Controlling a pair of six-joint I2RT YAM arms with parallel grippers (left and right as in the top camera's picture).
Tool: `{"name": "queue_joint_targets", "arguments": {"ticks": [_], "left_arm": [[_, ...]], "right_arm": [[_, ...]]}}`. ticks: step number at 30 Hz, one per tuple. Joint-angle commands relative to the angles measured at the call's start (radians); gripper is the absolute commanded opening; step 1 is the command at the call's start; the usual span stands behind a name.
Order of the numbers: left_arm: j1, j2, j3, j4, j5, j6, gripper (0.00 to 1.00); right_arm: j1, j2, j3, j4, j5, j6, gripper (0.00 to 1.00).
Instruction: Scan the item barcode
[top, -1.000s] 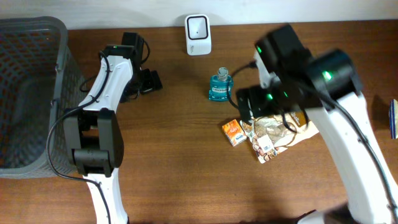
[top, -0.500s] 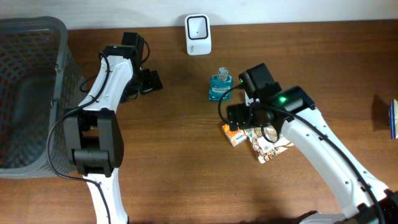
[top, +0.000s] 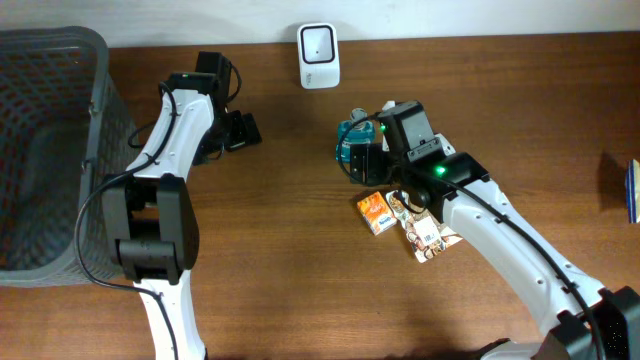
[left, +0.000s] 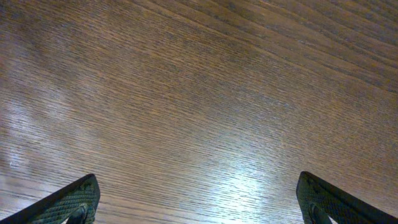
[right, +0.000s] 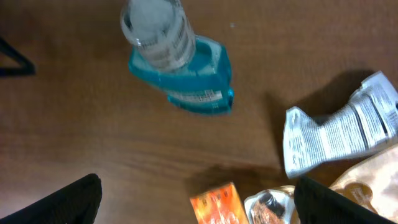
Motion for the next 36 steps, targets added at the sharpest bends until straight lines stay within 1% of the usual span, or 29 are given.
{"name": "queue_joint_targets", "arguments": {"ticks": [1,5,7,11,16,19,22,26,32,36], "left_arm": [[-0.003,-0.03,-0.005,-0.001,-0.007,0.002,0.99],[-0.003,-0.03,-0.005,-0.001,-0.007,0.002,0.99],[-0.003,-0.03,-0.005,-0.001,-0.007,0.002,0.99],[-0.003,-0.03,-0.005,-0.001,-0.007,0.002,0.99],[-0.003,-0.03,-0.005,-0.001,-0.007,0.002,0.99],[-0.003,-0.03,-0.005,-0.001,-0.007,0.002,0.99],[-0.003,-0.03,-0.005,-0.001,-0.007,0.002,0.99],[-0.003,-0.03,-0.005,-0.001,-0.007,0.002,0.99],[-0.003,-0.03,-0.005,-0.001,-0.007,0.002,0.99],[-0.003,-0.03,-0.005,-0.001,-0.007,0.002,0.99]], "right_arm": [[0.003,0.06,-0.012,0.06,0.013,0.06,0.99],[0.01,0.143,-0.012,0.165,0.014,0.069,0.99],[0.016,0.171,-0.012,0.21,0.039,0.047,0.99],[0.017,0.179,-0.012,0.222,0.128,0.043,0.98],[0.035,0.22,-0.012,0.227,0.125,0.008,0.99],[0.078,0.26,-0.013,0.278,0.126,-0.047,0.98],[0.115,0.275,-0.012,0.334,0.179,-0.045,0.99],[0.122,0.278,-0.013,0.337,0.314,0.003,0.98],[0.12,0.278,-0.012,0.345,0.363,0.002,0.98],[0.12,0.278,-0.012,0.4,0.394,0.002,0.98]]}}
